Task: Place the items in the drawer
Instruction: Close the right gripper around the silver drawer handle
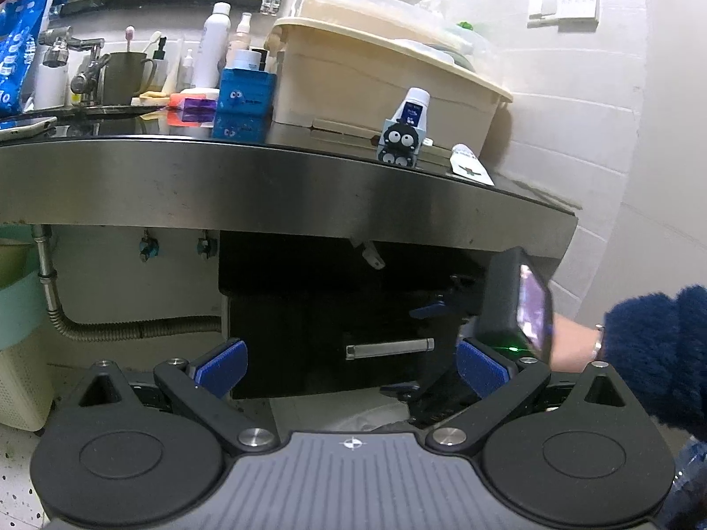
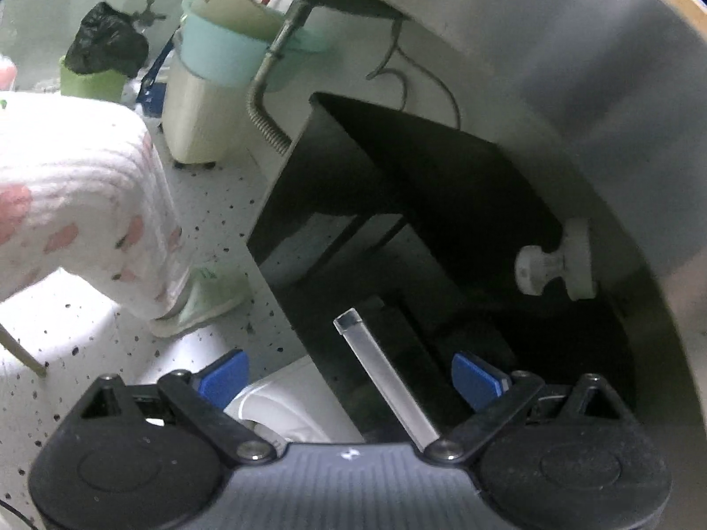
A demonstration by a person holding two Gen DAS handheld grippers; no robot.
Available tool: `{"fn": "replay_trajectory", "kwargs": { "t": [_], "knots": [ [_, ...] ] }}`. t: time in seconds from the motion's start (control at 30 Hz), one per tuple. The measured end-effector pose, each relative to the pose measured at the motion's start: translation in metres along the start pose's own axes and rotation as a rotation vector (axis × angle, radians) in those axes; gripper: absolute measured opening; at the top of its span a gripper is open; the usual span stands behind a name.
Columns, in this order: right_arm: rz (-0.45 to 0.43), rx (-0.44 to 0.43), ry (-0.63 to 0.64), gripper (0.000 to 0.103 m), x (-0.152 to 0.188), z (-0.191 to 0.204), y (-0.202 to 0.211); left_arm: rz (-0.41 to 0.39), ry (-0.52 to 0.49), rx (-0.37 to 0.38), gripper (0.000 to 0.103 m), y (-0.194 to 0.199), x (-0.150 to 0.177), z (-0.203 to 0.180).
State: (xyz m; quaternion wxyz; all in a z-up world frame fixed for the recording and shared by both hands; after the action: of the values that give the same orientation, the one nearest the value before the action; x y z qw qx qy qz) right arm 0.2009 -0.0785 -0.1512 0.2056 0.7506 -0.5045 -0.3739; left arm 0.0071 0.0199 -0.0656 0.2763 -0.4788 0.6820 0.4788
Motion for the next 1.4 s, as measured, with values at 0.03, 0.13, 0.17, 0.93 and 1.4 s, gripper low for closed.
{"fn": "replay_trajectory", "kwargs": {
  "t": [0.03,0.13,0.17,0.93,1.4],
  "knots": [
    [0.007,0.002,0.021,0.099,0.001,0.0,-0.005,0.0,-0.005,-0.004,0.102,0.0,0.0,-0.001],
    [0.025,0.015,0.084,0.099,0.004,0.002,-0.017,0.003,-0.003,-0.005,0.102,0.0,0.001,0.0],
    [0.026,0.012,0.091,0.099,0.005,0.002,-0.021,0.001,-0.001,-0.007,0.102,0.0,0.0,0.001],
    [0.179,-0.108,0.15,0.103,0.023,0.0,-0.092,0.008,-0.005,-0.008,0.102,-0.002,0.001,0.001],
    [0.174,-0.079,0.174,0.103,0.031,0.007,-0.098,0.023,-0.003,-0.012,0.102,-0.004,0.001,0.001]
  ]
}}
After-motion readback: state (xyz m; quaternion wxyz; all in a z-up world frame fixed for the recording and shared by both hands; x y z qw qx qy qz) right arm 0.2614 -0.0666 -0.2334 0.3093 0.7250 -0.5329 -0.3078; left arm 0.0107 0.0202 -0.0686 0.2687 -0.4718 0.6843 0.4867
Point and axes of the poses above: each gripper's, at about its wrist camera, not at the fingertips, and y roughly against the way its jaws point, z to its left, x to its underside, the point moved 2 cm from there along -y, roughly the way its jaws point, and after that the axes turned 13 degrees about y, right-handed, at the moved point
